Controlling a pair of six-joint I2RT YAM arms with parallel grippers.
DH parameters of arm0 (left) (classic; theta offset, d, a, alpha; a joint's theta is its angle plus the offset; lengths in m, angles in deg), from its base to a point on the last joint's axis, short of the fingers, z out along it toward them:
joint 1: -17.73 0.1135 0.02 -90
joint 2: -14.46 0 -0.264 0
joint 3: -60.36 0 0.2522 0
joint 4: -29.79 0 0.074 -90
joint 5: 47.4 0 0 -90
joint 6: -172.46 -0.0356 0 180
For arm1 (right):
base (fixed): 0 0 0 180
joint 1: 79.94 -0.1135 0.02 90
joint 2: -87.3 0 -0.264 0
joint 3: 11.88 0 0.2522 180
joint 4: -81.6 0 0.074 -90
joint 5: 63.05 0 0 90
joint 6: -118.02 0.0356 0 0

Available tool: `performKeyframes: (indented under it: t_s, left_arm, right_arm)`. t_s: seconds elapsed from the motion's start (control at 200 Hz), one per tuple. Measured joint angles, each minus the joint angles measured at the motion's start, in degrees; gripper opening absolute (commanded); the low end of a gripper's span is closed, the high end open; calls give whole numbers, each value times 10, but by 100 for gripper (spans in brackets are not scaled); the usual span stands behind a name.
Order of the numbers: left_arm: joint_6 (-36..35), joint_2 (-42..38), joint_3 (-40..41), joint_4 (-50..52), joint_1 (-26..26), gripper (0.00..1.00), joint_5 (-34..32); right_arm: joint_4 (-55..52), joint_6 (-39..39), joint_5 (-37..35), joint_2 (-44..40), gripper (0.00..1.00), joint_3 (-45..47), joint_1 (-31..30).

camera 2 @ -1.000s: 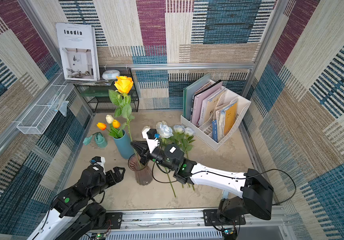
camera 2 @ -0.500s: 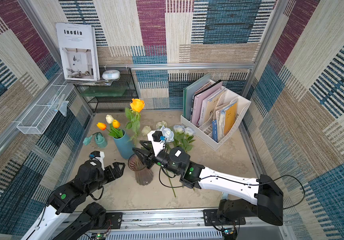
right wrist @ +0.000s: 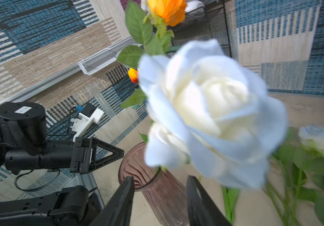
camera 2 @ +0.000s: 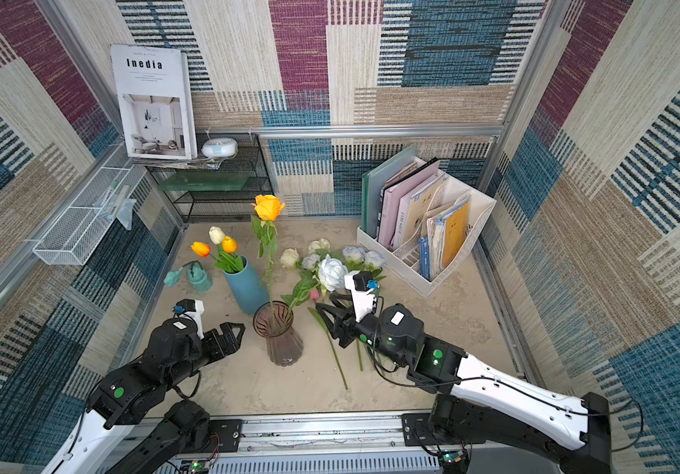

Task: Arrange the flowers in different vases according to their variety
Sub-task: Insert the flower into the vase, then pick up the flower at the center of the board.

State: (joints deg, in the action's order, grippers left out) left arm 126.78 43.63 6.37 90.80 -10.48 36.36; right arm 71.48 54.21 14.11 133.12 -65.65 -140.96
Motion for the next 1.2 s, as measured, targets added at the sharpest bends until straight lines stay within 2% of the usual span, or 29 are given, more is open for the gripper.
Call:
performKeyframes:
  t_s: [0.115,0.255,0.366,0.596,0.932,1.202]
  left_arm:
    - [7,-15,23,0,0,94,0]
    - [23,-54,63,1,0,94,0]
    - [43,-76,92,0,0,94,2]
    - [70,-94,133,-3,0,94,17]
    - [75,-60,149,-48,1,95,30]
    - [72,-36,163,-75,2,93,45]
  right_arm:
    - [-31,22,14,-20,47,34,46]
    - [-43,42,71,21,47,64,99]
    - [-48,43,110,66,47,86,113]
    - [-28,41,146,177,44,103,119]
    - [-36,15,176,354,40,23,119]
    - [-70,-2,157,472,36,-51,103]
